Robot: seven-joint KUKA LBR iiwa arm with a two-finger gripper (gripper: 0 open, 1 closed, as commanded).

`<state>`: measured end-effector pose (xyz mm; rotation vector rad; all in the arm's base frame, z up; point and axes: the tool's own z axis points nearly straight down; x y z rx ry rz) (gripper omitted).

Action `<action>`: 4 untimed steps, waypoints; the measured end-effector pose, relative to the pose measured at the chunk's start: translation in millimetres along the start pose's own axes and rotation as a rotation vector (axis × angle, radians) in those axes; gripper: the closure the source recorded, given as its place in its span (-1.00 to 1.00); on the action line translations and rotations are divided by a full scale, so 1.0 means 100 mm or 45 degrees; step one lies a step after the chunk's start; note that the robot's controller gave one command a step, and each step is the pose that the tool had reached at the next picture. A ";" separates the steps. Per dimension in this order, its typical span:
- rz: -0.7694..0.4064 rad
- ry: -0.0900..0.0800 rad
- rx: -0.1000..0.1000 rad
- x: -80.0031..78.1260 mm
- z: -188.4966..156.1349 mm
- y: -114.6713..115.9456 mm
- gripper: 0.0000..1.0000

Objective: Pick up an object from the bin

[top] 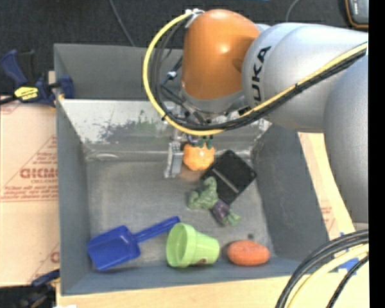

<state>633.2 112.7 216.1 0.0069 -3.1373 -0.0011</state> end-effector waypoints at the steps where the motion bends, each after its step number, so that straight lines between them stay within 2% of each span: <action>1: 0.004 -0.011 -0.001 -0.01 -0.05 -0.01 -1.00; 2: -0.345 -0.013 0.002 0.30 0.80 0.01 -1.00; 3: -0.623 -0.015 0.001 0.82 0.59 0.28 -1.00; 4: -0.669 -0.004 0.001 0.94 1.17 0.44 -1.00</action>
Offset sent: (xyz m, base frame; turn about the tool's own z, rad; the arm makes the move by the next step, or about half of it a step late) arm -0.0551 0.0028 -0.1461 -0.4810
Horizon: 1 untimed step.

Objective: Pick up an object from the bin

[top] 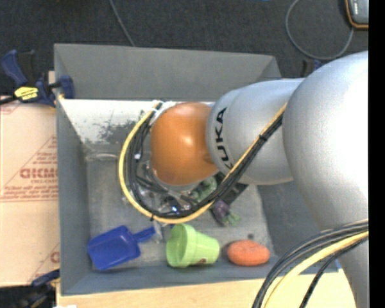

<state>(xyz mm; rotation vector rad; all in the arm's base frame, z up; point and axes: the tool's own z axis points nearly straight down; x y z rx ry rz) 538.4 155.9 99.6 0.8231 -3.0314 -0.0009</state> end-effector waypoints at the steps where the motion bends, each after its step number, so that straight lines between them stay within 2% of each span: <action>1: -0.095 -0.018 0.004 -0.16 0.29 0.77 -1.00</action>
Offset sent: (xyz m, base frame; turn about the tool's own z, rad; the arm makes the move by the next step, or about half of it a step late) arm -0.0093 0.0728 -0.0296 -0.1362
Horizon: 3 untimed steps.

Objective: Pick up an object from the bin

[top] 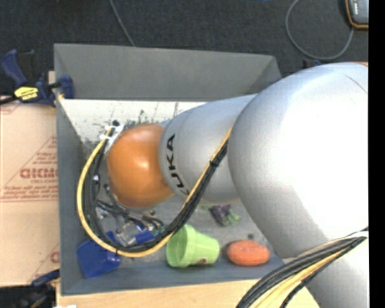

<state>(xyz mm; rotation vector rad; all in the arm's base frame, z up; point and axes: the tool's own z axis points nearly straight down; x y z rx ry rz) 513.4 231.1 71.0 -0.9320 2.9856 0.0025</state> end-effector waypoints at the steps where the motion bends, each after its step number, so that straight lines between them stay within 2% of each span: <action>1: -0.075 0.002 0.004 -0.14 -0.02 -0.12 1.00; 3: -0.070 -0.003 0.004 -0.15 -0.05 -0.12 1.00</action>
Offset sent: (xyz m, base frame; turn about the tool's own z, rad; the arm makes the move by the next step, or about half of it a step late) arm 0.0000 0.0000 0.0000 0.0000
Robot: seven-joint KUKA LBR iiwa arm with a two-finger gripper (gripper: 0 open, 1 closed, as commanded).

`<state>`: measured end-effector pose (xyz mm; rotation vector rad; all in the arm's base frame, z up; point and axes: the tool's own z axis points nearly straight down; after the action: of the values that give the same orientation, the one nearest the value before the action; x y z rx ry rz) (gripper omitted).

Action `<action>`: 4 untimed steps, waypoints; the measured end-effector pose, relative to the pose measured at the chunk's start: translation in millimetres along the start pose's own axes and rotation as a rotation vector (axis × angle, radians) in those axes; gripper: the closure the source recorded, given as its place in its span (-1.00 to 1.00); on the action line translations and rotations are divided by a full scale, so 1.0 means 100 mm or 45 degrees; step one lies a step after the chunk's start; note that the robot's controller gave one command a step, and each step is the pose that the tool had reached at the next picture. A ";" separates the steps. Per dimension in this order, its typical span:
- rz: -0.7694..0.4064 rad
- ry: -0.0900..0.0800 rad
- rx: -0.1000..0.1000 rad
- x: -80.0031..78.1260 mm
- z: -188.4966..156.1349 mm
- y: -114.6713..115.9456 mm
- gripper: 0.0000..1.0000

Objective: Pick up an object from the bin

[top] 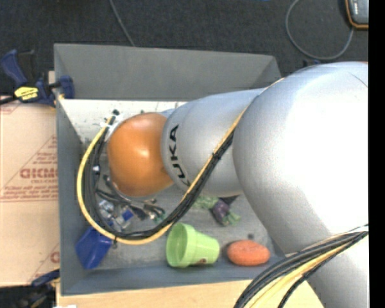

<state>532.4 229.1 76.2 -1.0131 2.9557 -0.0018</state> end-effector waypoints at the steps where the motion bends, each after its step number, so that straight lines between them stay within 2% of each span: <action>1: 0.003 -0.005 0.001 0.00 -0.04 0.00 1.00; 3: 0.008 -0.011 0.003 -0.01 -0.26 -0.02 1.00; 4: 0.012 0.002 -0.001 0.01 -0.50 -0.02 1.00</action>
Offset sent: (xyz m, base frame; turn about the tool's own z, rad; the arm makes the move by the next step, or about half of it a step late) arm 0.0004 -0.0001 0.0249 0.0012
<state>531.9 226.9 126.3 -1.0002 2.9620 -0.0018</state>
